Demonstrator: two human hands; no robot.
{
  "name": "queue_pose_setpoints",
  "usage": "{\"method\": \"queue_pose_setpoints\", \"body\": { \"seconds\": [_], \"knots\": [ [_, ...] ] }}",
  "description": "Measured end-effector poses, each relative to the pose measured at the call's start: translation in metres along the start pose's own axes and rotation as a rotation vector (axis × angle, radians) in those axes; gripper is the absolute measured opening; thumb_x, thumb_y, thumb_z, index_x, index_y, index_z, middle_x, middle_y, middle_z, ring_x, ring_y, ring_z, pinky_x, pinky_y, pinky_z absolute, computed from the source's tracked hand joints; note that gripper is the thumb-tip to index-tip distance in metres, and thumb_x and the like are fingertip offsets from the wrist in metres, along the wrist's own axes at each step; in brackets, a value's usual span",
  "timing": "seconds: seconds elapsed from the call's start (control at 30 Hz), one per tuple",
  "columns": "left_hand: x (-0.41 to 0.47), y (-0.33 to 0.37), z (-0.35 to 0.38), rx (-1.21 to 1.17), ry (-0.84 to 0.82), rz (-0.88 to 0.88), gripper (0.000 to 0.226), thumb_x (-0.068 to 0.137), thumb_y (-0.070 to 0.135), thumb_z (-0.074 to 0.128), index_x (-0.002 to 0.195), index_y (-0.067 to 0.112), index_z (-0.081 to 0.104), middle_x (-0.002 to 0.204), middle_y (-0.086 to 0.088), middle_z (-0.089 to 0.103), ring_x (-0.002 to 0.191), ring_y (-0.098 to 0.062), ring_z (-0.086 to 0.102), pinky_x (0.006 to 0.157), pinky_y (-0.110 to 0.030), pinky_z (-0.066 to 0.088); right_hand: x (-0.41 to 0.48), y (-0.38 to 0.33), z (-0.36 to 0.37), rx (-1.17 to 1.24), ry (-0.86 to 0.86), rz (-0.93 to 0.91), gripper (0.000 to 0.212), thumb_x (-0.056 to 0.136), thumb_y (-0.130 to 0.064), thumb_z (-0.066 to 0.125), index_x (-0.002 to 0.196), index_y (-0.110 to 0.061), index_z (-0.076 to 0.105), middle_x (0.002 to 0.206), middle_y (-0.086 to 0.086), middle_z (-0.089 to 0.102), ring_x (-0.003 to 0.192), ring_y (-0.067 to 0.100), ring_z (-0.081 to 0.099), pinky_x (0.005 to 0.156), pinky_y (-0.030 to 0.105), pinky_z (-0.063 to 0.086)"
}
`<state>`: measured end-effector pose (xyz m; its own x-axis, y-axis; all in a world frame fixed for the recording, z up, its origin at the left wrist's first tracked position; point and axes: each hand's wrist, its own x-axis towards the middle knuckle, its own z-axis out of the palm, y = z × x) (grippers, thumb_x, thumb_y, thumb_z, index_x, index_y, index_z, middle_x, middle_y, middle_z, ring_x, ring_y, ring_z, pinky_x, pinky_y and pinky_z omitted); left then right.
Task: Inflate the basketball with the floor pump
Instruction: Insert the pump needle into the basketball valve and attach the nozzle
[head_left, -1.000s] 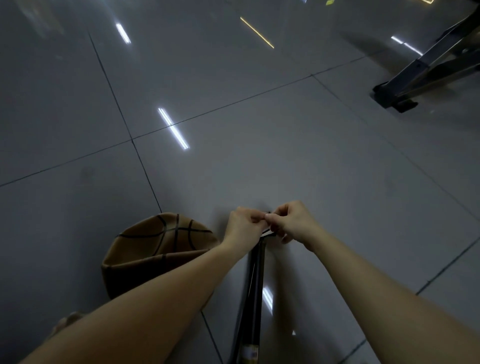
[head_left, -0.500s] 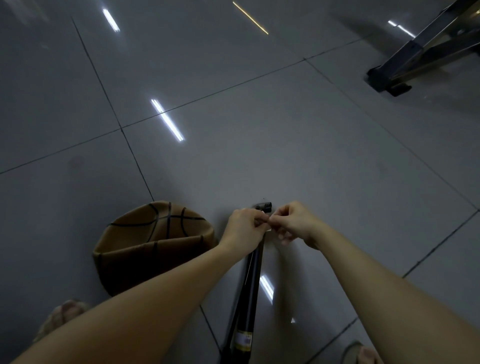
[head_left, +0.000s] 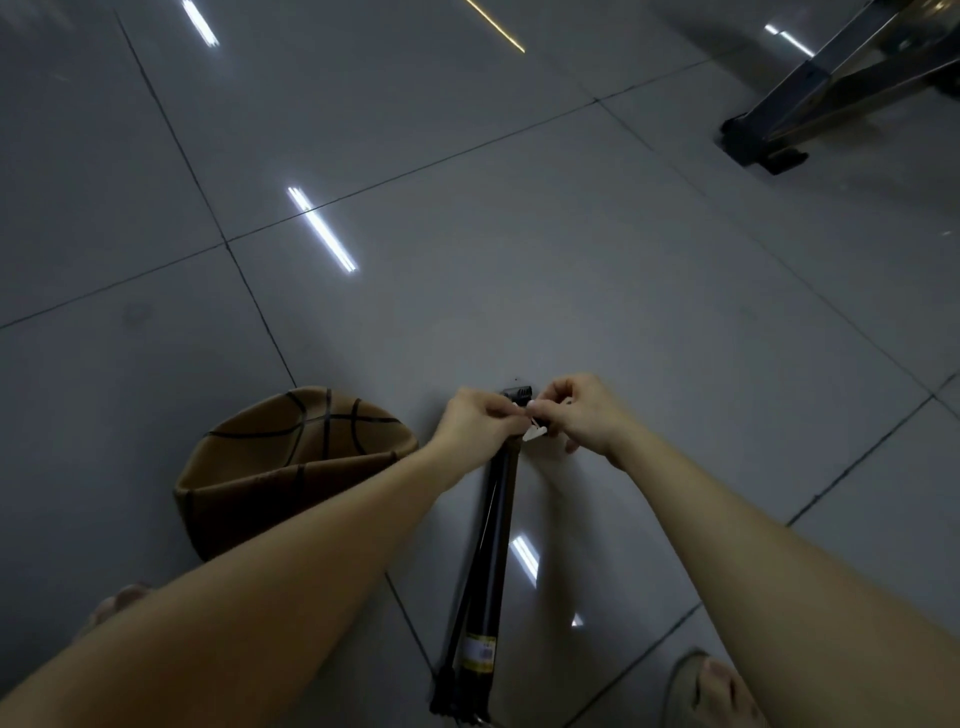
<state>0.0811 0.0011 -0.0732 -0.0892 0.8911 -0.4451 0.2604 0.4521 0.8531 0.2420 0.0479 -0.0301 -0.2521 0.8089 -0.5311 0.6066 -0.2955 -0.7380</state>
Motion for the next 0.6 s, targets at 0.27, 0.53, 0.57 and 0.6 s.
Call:
{"method": "queue_pose_setpoints", "body": {
  "seconds": [0.27, 0.53, 0.57, 0.6],
  "knots": [
    [0.013, 0.019, -0.034, -0.189, -0.191, -0.340, 0.017, 0.084, 0.007, 0.082, 0.100, 0.004, 0.079, 0.088, -0.008, 0.079, 0.073, -0.013, 0.068, 0.069, -0.023, 0.058, 0.015, -0.007, -0.013, 0.341, 0.273, 0.045, 0.013, 0.099, -0.011, 0.060, 0.093, 0.000, 0.061, 0.081, 0.012, 0.058, 0.067, 0.018, 0.060, 0.060, 0.039, 0.061],
    [0.008, 0.071, -0.130, 0.406, -0.144, -0.063, 0.012, 0.095, 0.019, 0.070, 0.106, 0.016, 0.076, 0.090, -0.001, 0.077, 0.077, -0.013, 0.068, 0.068, -0.021, 0.056, 0.011, -0.043, 0.050, 0.222, 0.110, -0.072, 0.017, 0.096, -0.015, 0.063, 0.080, -0.008, 0.061, 0.071, 0.008, 0.062, 0.061, 0.021, 0.062, 0.063, 0.037, 0.053],
    [0.001, 0.071, -0.146, 0.486, -0.138, -0.033, 0.010, 0.094, 0.022, 0.073, 0.101, 0.016, 0.077, 0.086, 0.002, 0.075, 0.075, -0.010, 0.067, 0.068, -0.020, 0.055, 0.011, -0.048, 0.056, 0.124, 0.143, -0.115, 0.019, 0.094, -0.018, 0.065, 0.079, -0.008, 0.063, 0.069, 0.005, 0.062, 0.064, 0.022, 0.060, 0.065, 0.037, 0.051],
    [-0.008, 0.067, -0.160, 0.553, -0.147, -0.013, 0.012, 0.091, 0.026, 0.077, 0.098, 0.016, 0.079, 0.083, 0.005, 0.075, 0.074, -0.009, 0.067, 0.071, -0.020, 0.055, 0.010, -0.053, 0.061, 0.049, 0.183, -0.149, 0.020, 0.093, -0.020, 0.067, 0.079, -0.007, 0.064, 0.068, 0.002, 0.061, 0.066, 0.022, 0.059, 0.066, 0.036, 0.049]
  ]
}}
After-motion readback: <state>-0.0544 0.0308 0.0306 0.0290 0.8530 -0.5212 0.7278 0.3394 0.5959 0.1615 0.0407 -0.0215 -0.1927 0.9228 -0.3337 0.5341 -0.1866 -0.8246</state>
